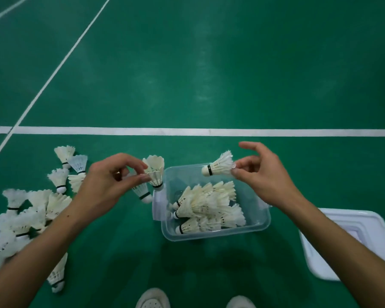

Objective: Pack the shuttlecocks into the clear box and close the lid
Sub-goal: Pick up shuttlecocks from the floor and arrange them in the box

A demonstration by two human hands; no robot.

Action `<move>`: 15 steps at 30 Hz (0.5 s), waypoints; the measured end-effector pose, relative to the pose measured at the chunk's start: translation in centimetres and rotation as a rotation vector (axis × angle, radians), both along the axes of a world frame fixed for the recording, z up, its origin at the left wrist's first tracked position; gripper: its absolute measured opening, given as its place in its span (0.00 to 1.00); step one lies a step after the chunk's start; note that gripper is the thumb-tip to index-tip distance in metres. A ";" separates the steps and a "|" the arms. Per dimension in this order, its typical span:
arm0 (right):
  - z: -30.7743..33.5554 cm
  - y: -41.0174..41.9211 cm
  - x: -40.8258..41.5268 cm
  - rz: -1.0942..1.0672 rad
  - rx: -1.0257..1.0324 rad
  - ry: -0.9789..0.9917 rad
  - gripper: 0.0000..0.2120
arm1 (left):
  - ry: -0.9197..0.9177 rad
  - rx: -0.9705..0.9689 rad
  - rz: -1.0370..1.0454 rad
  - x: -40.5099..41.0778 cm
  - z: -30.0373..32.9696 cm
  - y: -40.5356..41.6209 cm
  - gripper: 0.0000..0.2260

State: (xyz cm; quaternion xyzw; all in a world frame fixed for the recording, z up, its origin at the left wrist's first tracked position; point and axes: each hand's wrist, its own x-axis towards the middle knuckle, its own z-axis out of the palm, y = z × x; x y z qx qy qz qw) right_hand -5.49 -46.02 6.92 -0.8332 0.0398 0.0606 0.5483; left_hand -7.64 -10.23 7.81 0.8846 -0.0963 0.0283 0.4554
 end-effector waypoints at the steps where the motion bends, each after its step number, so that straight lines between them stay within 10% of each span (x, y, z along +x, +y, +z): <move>1: -0.4 -0.8 -0.5 -0.002 -0.051 -0.002 0.30 | 0.000 -0.021 -0.002 0.1 -0.2 -0.6 0.07; 15: -2.8 -4.0 -5.1 -0.047 -0.339 -0.007 0.32 | 0.083 0.031 -0.284 1.7 -2.8 -5.9 0.06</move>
